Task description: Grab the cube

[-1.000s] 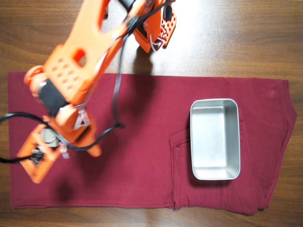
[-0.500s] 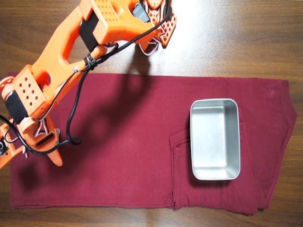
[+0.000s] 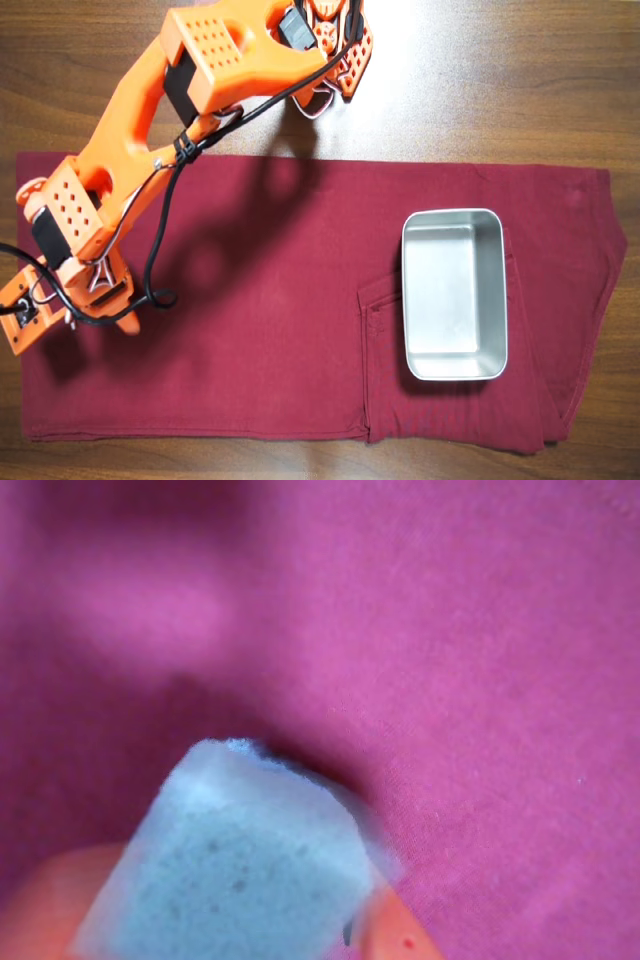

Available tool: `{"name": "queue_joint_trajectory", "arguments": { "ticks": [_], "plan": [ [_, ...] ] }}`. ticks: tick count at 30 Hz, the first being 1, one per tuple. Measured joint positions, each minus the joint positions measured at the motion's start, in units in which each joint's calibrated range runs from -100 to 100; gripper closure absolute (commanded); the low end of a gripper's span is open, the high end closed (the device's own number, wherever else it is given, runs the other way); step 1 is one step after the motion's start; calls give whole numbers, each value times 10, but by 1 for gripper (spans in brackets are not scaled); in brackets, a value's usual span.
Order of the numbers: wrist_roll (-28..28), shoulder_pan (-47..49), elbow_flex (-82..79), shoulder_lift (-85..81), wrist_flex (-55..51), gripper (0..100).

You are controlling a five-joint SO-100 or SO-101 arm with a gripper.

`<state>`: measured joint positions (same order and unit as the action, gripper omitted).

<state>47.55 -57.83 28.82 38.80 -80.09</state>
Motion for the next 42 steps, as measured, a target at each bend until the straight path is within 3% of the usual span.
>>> {"name": "queue_joint_trajectory", "arguments": {
  "ticks": [6,9,15,24,29,39,40,42],
  "plan": [
    [-4,7,23,12,13,100],
    [-1,27,44,-8,-60,100],
    [12,165,45,-209,-194,100],
    [-30,754,-104,-398,-195,100],
    [-50,955,-296,-495,-197,100],
    [-50,960,-436,-530,-182,99],
    [-50,961,-443,-530,-166,97],
    [-50,961,-445,-530,-136,79]
  ]
}}
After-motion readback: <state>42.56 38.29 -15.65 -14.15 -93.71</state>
